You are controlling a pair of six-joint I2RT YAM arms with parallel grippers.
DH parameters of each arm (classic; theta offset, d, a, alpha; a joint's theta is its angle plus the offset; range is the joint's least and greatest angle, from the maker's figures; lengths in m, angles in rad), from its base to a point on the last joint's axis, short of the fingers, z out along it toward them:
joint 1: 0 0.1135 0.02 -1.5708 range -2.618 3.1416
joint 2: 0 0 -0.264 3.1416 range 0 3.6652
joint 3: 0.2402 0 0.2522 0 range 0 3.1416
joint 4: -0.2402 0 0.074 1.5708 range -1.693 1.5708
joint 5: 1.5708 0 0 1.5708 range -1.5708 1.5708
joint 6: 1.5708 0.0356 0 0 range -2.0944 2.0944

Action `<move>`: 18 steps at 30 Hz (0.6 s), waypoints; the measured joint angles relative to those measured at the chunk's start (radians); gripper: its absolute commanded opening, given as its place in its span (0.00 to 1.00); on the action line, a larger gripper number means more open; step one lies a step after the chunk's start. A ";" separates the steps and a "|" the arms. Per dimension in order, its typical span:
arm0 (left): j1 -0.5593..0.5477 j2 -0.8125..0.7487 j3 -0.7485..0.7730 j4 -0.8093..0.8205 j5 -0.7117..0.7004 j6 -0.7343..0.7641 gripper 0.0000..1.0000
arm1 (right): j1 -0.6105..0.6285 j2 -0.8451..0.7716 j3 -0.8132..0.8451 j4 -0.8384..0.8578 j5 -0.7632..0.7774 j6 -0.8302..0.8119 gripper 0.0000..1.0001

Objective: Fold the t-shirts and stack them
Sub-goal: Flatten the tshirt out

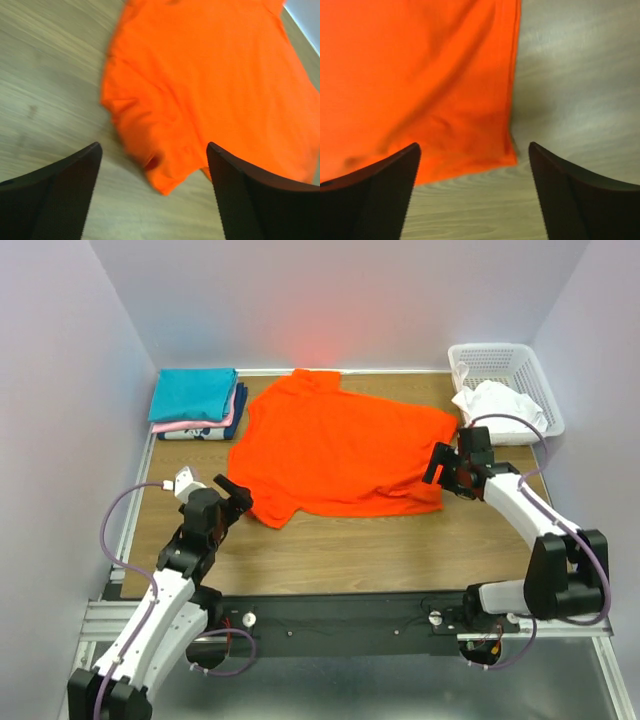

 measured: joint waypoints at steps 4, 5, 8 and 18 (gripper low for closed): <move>-0.093 -0.101 0.005 -0.071 0.014 -0.096 0.98 | 0.000 -0.110 -0.046 -0.017 0.008 0.038 1.00; -0.106 -0.107 0.026 -0.089 0.013 -0.112 0.98 | 0.000 -0.130 -0.046 -0.014 0.008 0.043 1.00; -0.116 -0.113 0.092 -0.112 0.002 -0.136 0.98 | 0.000 -0.200 -0.046 -0.013 0.006 0.054 1.00; -0.117 0.086 0.182 0.029 0.026 -0.061 0.98 | 0.077 -0.185 -0.050 -0.010 -0.089 0.058 1.00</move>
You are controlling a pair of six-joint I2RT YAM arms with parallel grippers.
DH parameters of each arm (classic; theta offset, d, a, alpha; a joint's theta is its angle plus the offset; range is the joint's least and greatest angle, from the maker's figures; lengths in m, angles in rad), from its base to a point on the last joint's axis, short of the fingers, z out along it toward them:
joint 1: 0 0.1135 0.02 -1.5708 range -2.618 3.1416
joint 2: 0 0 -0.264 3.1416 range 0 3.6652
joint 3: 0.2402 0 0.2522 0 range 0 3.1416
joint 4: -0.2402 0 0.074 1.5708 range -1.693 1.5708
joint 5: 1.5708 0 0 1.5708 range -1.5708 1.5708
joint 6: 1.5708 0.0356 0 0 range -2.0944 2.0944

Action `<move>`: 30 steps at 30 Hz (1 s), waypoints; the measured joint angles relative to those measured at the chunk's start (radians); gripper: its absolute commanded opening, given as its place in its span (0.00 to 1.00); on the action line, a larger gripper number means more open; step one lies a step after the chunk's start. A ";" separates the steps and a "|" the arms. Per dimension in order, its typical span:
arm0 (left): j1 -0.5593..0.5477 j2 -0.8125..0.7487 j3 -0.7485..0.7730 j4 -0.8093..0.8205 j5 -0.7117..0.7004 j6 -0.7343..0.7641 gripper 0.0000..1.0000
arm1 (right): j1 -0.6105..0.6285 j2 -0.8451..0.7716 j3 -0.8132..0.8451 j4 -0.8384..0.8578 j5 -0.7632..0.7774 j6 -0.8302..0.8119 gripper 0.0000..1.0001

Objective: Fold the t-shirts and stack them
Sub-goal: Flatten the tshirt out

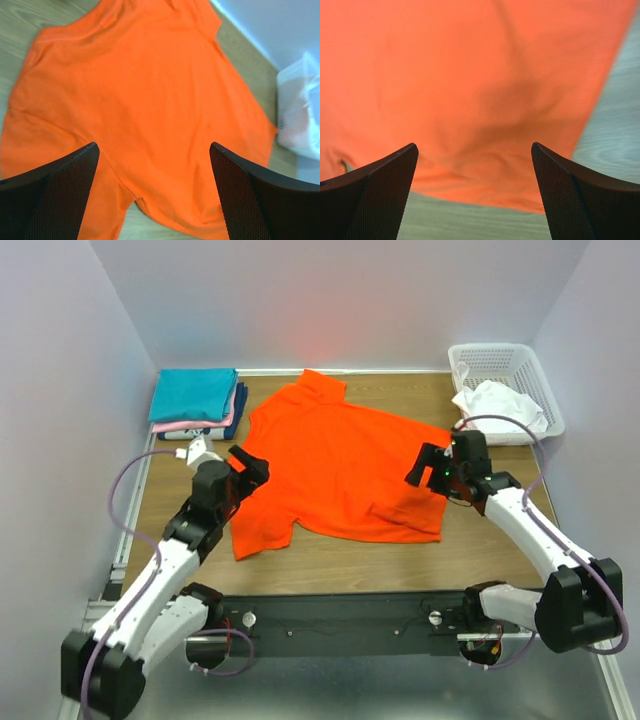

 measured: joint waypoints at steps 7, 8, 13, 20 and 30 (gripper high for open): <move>0.012 0.537 0.235 0.175 0.102 0.144 0.98 | 0.072 0.235 0.054 -0.004 0.060 0.042 1.00; 0.019 0.616 0.284 0.200 0.106 0.160 0.98 | 0.071 0.312 0.099 0.002 0.076 0.046 1.00; 0.056 0.859 0.407 0.252 0.140 0.222 0.98 | 0.056 0.581 0.278 0.017 0.146 0.050 1.00; 0.097 1.051 0.500 0.253 0.177 0.264 0.98 | 0.018 0.751 0.480 0.044 0.198 0.029 1.00; 0.132 1.185 0.613 0.233 0.192 0.283 0.98 | -0.006 0.943 0.738 0.058 0.229 -0.065 1.00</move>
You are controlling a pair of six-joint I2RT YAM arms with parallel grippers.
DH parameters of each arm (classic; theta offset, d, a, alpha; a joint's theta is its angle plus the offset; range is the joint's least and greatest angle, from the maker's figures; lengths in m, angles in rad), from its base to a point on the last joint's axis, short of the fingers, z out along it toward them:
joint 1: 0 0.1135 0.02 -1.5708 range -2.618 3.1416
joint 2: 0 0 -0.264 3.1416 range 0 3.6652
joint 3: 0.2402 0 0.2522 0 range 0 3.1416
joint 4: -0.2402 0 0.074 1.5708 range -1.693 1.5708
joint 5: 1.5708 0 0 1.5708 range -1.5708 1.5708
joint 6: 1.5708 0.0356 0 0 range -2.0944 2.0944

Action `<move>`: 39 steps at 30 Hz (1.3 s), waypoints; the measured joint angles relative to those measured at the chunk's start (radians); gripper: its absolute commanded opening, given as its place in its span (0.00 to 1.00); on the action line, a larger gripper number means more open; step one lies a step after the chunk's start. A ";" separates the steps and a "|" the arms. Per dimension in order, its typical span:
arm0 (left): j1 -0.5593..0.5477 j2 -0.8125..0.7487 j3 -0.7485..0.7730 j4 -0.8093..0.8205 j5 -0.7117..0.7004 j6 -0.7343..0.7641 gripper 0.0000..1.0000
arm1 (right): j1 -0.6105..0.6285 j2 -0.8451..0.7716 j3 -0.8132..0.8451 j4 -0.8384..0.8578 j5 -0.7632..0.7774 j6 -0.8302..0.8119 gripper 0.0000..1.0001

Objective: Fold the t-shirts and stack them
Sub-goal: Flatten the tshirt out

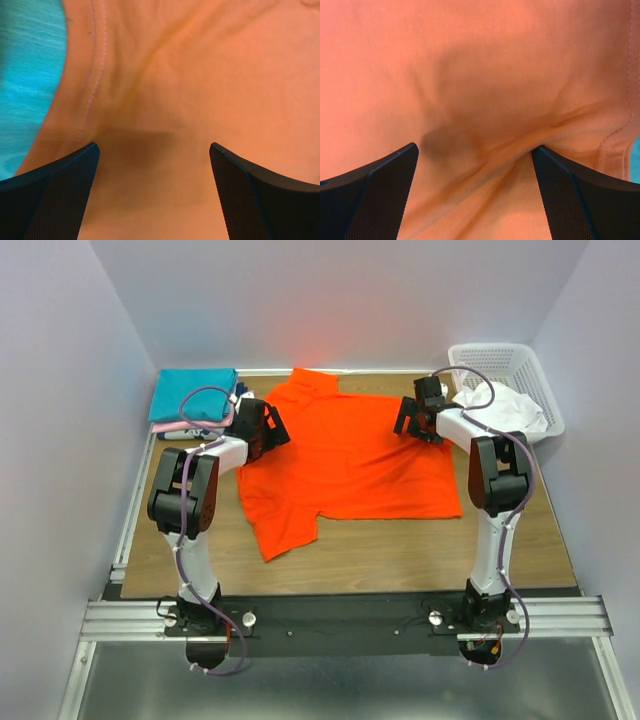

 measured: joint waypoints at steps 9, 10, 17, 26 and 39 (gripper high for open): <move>0.009 -0.004 0.043 -0.042 0.000 0.009 0.98 | 0.000 0.014 0.037 -0.009 -0.028 -0.052 1.00; 0.008 -0.023 0.037 -0.050 0.000 0.008 0.98 | 0.000 -0.005 0.024 -0.011 -0.043 -0.053 1.00; -0.040 -0.380 -0.157 -0.097 -0.027 -0.034 0.98 | 0.009 -0.335 -0.171 -0.018 -0.069 -0.030 1.00; -0.236 -0.879 -0.544 -0.272 -0.071 -0.197 0.98 | 0.018 -0.813 -0.550 0.011 0.014 0.148 1.00; -0.309 -1.001 -0.779 -0.438 0.016 -0.428 0.92 | 0.018 -0.913 -0.664 0.018 0.066 0.230 1.00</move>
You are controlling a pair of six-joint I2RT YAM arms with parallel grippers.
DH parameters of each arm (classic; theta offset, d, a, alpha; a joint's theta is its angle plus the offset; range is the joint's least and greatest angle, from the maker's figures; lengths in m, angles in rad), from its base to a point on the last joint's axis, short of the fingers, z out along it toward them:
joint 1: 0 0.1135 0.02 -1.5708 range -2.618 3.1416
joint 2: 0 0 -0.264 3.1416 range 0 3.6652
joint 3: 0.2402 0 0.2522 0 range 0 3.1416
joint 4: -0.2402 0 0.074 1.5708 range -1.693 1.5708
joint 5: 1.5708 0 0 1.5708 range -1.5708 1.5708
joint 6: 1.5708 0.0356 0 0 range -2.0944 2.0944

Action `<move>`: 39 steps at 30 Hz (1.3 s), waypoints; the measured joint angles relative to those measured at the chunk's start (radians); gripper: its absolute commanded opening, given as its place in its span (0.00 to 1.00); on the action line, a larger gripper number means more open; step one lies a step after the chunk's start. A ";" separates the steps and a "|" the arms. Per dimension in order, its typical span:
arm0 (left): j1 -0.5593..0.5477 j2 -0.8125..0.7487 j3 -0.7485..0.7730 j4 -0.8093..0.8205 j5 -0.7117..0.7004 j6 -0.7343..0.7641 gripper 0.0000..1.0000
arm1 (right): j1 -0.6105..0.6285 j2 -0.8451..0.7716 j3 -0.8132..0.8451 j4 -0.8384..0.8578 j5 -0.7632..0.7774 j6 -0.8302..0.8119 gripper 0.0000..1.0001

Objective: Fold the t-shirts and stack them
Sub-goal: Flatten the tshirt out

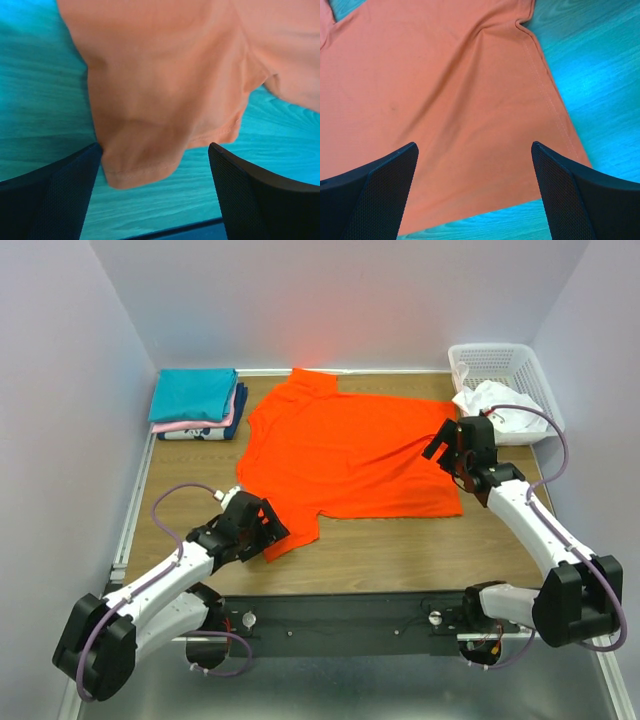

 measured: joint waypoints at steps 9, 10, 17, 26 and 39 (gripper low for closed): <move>-0.024 -0.009 -0.039 0.027 0.080 -0.065 0.63 | 0.000 0.043 0.000 0.006 0.000 0.000 1.00; -0.030 -0.009 -0.043 0.024 0.089 -0.068 0.63 | 0.000 0.043 0.000 0.006 0.000 0.000 1.00; -0.092 -0.078 -0.068 -0.042 0.130 -0.119 0.63 | 0.000 0.043 -0.001 0.007 0.006 0.000 1.00; -0.117 -0.029 -0.061 -0.031 0.146 -0.156 0.59 | 0.000 0.052 -0.002 0.008 0.010 0.001 1.00; -0.122 0.059 -0.015 -0.024 -0.010 -0.180 0.10 | 0.000 0.049 -0.024 0.013 0.010 0.001 1.00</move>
